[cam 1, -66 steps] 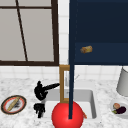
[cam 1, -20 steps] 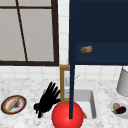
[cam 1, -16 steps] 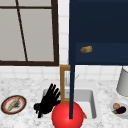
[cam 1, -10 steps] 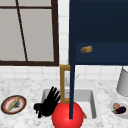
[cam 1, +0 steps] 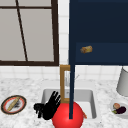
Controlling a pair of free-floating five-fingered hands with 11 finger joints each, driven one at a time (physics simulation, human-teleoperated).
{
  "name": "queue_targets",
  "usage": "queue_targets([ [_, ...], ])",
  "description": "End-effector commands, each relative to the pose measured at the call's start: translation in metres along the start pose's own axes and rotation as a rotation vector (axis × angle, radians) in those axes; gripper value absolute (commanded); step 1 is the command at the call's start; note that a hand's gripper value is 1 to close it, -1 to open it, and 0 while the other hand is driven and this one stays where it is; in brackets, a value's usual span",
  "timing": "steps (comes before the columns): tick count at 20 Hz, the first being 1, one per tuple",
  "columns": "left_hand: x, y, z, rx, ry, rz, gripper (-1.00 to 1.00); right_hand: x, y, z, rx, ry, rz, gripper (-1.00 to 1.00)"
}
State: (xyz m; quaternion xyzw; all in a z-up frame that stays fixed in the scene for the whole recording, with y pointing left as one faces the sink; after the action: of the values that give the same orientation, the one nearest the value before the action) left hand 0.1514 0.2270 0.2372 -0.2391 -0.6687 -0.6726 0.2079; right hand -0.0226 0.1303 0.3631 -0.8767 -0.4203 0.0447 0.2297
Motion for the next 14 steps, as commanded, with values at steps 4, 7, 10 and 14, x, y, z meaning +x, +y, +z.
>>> queue_targets([
  [4, 0.000, 0.000, 0.000, 0.000, 0.000, 0.000, 0.00, 0.005, 0.024, 0.018, 0.095, -0.092, -0.006, -1.00],
  [7, 0.000, 0.000, 0.000, 0.000, 0.000, 0.000, 0.00, 0.010, 0.025, 0.018, 0.159, -0.090, 0.013, -1.00],
  [10, 0.000, 0.000, 0.000, 0.000, 0.000, 0.000, 0.00, 0.016, 0.026, 0.020, 0.239, -0.091, 0.024, -1.00],
  [14, 0.000, 0.000, 0.000, 0.000, 0.000, 0.000, 0.00, 0.022, 0.032, 0.024, 0.325, -0.111, 0.053, -1.00],
])
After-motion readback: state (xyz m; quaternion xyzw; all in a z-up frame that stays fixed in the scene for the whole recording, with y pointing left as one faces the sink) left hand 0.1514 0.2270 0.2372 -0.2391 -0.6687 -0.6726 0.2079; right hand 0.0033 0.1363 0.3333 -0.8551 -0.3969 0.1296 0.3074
